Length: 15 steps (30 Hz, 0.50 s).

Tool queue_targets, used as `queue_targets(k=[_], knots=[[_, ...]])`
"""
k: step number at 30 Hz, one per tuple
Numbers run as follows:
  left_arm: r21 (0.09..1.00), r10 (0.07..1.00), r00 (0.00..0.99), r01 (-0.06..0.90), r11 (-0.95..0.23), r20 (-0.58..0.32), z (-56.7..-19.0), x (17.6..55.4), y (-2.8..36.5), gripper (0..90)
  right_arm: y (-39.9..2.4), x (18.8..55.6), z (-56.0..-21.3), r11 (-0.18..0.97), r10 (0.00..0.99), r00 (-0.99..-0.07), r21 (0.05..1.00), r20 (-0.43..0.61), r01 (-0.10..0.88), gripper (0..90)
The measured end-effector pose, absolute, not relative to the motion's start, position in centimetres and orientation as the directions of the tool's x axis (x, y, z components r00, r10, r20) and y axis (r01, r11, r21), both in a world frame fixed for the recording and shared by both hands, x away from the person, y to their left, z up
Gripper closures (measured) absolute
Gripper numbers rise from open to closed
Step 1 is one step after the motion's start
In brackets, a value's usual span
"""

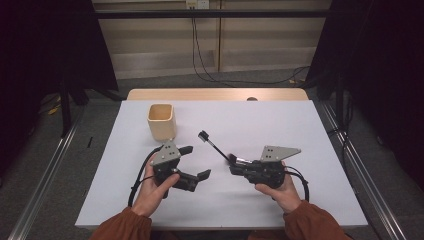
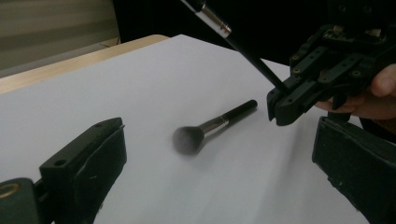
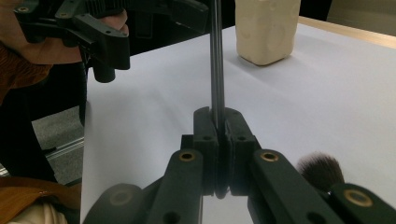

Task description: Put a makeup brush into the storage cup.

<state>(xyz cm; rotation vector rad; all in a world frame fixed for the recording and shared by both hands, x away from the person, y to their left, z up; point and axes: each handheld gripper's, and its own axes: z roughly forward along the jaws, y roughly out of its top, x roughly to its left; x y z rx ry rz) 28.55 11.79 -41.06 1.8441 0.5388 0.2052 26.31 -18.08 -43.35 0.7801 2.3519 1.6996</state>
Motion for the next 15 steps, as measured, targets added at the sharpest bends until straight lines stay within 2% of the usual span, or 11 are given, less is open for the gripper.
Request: queue_targets(k=[9, 12, 15], knots=[[0.938, 0.437, 0.892, 0.241, -0.247, -0.114, -40.6, 29.0, 10.0, 4.6, -18.3, 26.4, -43.3, 0.224, 0.482, -0.856, 0.918, 0.188, 0.327, 86.0], [0.935, 0.432, 0.898, 0.222, -0.277, -0.085, -40.2, 29.3, 9.5, 6.0, -18.3, 26.4, -43.3, 0.22, 0.481, -0.855, 0.918, 0.192, 0.33, 86.1], [0.939, 0.421, 0.901, 0.227, -0.26, -0.102, -39.9, 29.5, 9.2, 10.9, -18.2, 26.3, -43.3, 0.221, 0.48, -0.856, 0.918, 0.191, 0.329, 86.0]])
